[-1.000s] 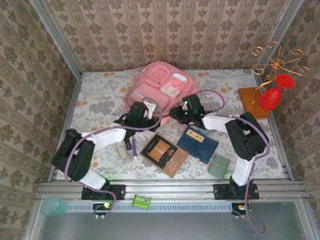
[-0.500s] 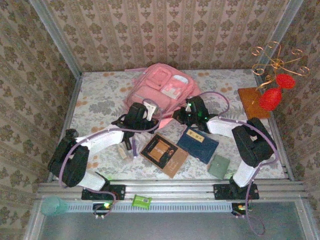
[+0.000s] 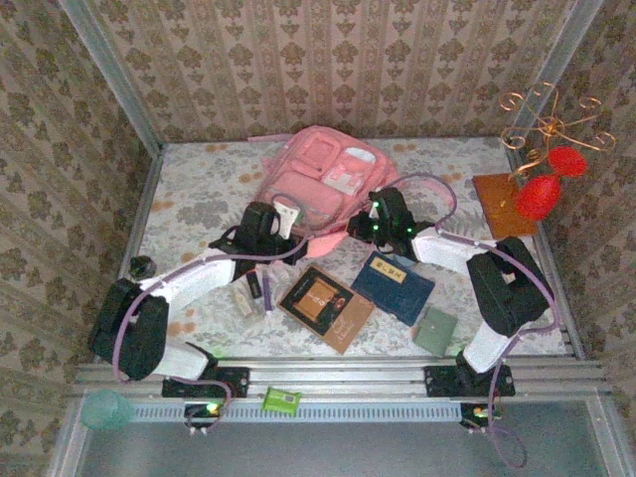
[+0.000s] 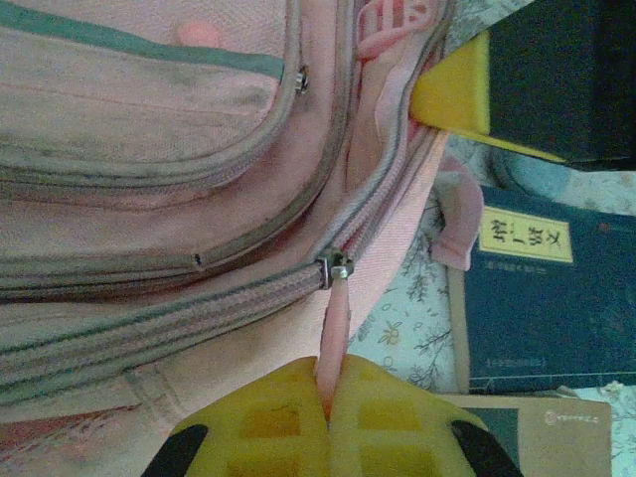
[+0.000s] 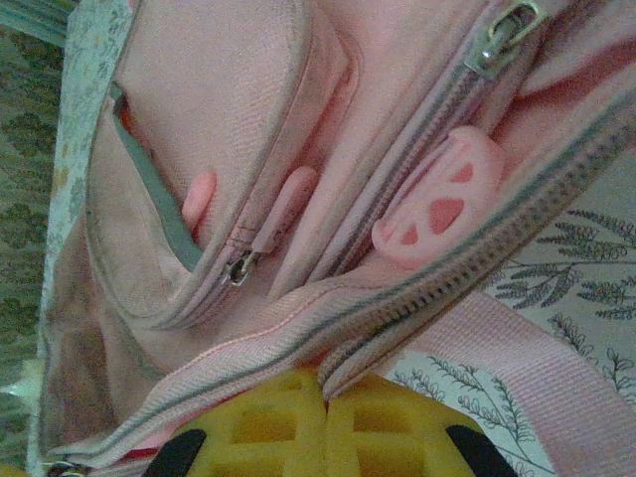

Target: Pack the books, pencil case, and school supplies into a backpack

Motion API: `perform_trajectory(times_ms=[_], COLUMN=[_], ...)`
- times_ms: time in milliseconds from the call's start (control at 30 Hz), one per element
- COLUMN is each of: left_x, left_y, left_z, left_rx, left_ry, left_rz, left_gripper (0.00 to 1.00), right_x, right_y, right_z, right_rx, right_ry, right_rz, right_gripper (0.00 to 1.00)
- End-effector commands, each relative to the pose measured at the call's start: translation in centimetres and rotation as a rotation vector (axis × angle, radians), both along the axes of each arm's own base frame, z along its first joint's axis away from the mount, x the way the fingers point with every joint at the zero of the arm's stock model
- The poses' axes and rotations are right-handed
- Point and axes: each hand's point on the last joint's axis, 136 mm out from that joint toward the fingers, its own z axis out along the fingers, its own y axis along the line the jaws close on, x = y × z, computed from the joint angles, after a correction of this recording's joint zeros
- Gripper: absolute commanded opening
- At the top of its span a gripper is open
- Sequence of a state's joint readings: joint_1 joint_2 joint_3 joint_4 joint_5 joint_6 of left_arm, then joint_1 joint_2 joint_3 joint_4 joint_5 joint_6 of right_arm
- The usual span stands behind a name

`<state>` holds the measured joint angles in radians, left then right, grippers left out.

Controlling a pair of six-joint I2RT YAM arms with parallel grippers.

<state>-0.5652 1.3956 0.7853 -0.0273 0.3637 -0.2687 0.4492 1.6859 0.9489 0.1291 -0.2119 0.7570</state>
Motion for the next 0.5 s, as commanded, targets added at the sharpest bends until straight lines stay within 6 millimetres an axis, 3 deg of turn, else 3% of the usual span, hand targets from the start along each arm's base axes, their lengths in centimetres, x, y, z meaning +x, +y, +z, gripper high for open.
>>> perform_trajectory(times_ms=[0,333,467], left_x=[-0.3,-0.9,-0.6], left_y=[3.2,7.9,5.7], left_z=[-0.3,-1.8,-0.3], left_rx=[0.053,0.103,0.011], left_ry=[0.064,0.104,0.06], left_rz=[0.081,0.211,0.173], left_gripper=[0.0,0.0,0.0], right_x=[2.6,4.2,4.5], right_y=[-7.2,-9.8,-6.4], right_z=[-0.2,1.0,1.6], right_rx=[-0.257,-0.156,-0.035], right_ry=[-0.057,-0.038,-0.048], right_rz=[-0.2,-0.19,-0.114], right_gripper=[0.0,0.0,0.0])
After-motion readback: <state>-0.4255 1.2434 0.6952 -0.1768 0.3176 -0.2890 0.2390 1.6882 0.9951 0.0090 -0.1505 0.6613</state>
